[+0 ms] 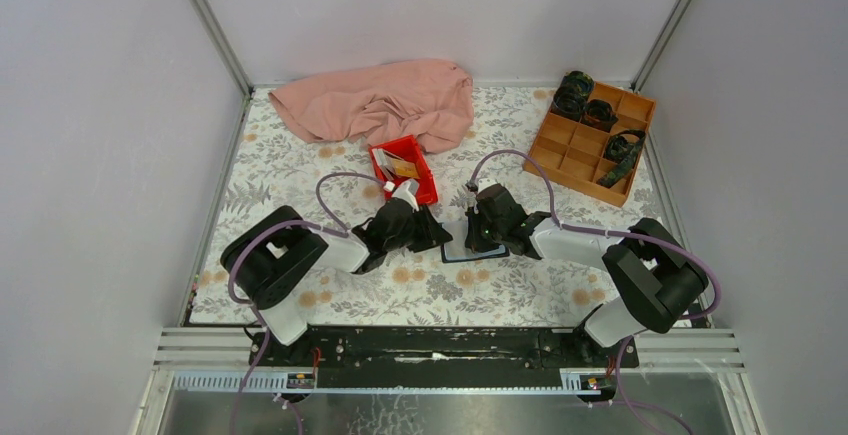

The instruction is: Take the credit cards out of the card holder

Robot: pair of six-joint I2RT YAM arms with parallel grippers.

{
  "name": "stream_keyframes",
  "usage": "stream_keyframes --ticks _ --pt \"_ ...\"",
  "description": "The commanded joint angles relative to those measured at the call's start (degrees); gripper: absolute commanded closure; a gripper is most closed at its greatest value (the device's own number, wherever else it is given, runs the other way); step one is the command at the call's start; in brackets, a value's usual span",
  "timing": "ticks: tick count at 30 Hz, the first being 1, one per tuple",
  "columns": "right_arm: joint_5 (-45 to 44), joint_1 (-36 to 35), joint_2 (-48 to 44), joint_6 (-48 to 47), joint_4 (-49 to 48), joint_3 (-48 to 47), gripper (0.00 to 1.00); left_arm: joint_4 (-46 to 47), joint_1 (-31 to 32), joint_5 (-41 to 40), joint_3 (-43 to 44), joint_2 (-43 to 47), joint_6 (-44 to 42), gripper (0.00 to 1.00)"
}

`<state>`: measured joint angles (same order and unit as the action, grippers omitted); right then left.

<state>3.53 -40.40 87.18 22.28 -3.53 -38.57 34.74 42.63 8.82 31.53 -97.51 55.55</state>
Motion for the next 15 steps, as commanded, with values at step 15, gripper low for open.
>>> stream_keyframes --ticks 15 --pt "-0.51 -0.38 1.35 -0.49 -1.13 0.42 1.0 8.74 1.49 5.3 2.16 -2.66 1.82 0.66"
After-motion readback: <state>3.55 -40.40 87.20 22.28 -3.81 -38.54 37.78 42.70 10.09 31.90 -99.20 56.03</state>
